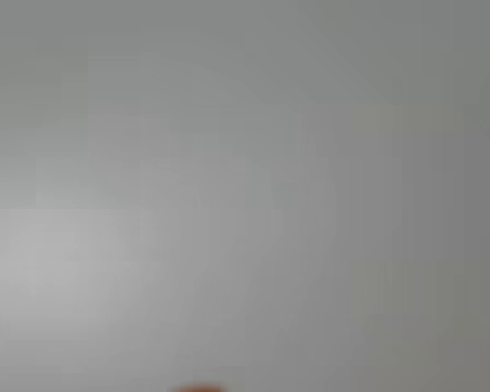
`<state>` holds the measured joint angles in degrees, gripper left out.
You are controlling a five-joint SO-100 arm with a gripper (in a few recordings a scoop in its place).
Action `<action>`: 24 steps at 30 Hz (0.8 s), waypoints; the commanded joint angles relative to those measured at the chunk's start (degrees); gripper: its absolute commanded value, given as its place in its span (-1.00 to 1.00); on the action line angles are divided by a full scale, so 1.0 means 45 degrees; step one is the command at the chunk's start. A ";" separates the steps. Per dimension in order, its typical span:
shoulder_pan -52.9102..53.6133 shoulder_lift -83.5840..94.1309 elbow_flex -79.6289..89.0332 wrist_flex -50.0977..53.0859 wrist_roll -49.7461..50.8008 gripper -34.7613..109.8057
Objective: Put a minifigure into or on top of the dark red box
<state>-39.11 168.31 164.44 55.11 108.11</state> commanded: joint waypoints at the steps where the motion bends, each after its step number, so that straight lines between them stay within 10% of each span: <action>1: 0.0469 -0.6348 -0.6289 0.2305 -0.1133 -0.16; 24: 0.0762 -1.9355 -1.7520 0.2344 -0.4512 -0.15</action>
<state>-36.65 80.95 89.03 65.83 91.32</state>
